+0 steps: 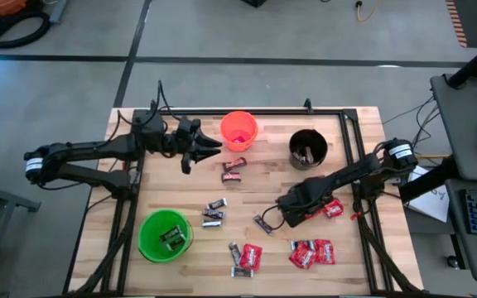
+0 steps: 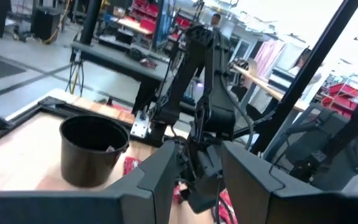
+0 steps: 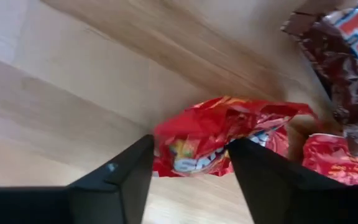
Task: Sort candy
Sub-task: Put the red candy into the orange bucket, then put the brown chocolate into the black bucket
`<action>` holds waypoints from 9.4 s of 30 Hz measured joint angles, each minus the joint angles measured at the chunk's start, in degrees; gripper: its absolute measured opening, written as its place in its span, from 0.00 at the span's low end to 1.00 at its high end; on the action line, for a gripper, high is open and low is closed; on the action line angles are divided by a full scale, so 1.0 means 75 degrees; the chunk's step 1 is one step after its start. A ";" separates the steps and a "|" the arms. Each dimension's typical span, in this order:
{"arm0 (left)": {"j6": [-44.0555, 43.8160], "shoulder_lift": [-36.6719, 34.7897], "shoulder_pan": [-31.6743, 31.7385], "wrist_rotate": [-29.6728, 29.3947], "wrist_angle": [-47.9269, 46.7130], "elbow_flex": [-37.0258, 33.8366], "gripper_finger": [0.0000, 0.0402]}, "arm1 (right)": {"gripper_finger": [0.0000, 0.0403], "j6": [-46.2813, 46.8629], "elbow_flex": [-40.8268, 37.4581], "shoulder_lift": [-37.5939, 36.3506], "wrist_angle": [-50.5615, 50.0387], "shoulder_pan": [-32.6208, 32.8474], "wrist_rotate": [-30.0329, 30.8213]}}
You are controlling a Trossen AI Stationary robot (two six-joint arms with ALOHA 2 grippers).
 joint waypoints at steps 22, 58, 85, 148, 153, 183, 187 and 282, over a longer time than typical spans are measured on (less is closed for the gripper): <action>0.0047 0.0031 0.0331 -0.0013 -0.4696 0.0318 0.28 | 0.08 -0.0659 0.0884 -0.1858 0.0039 -0.0222 0.0092; -0.2047 -0.0270 0.0321 -0.0018 -0.7235 0.2267 0.28 | 0.08 -0.9229 0.3413 -0.0063 0.5897 -0.4907 0.0020; -0.2363 -0.0183 0.0322 -0.1929 -0.7842 0.2711 0.28 | 0.08 -1.0271 0.0915 0.0594 1.0435 -0.5709 -0.1018; -0.0642 0.0398 0.0098 -0.1472 -0.7636 0.2702 0.28 | 0.51 -0.8378 0.5660 0.0236 -0.0008 -0.4943 -0.0591; -0.0113 0.0398 -0.0073 -0.1469 -0.7353 0.2702 0.28 | 0.51 -0.7500 0.6368 0.0236 -0.2285 -0.4481 -0.0722; 0.0419 0.0398 -0.0134 -0.1588 -0.7092 0.2702 0.28 | 0.51 -0.7266 0.1228 -0.3255 -0.2038 -0.1049 -0.0317; 0.0419 0.0398 -0.0134 -0.1591 -0.7092 0.2702 0.28 | 0.51 -0.7232 0.0185 -0.3463 -0.1697 -0.1032 0.0755; -0.0077 0.0401 -0.0137 -0.1612 -0.7064 0.2702 0.28 | 0.09 -0.5460 0.3156 -0.2180 -0.3265 -0.5237 0.2389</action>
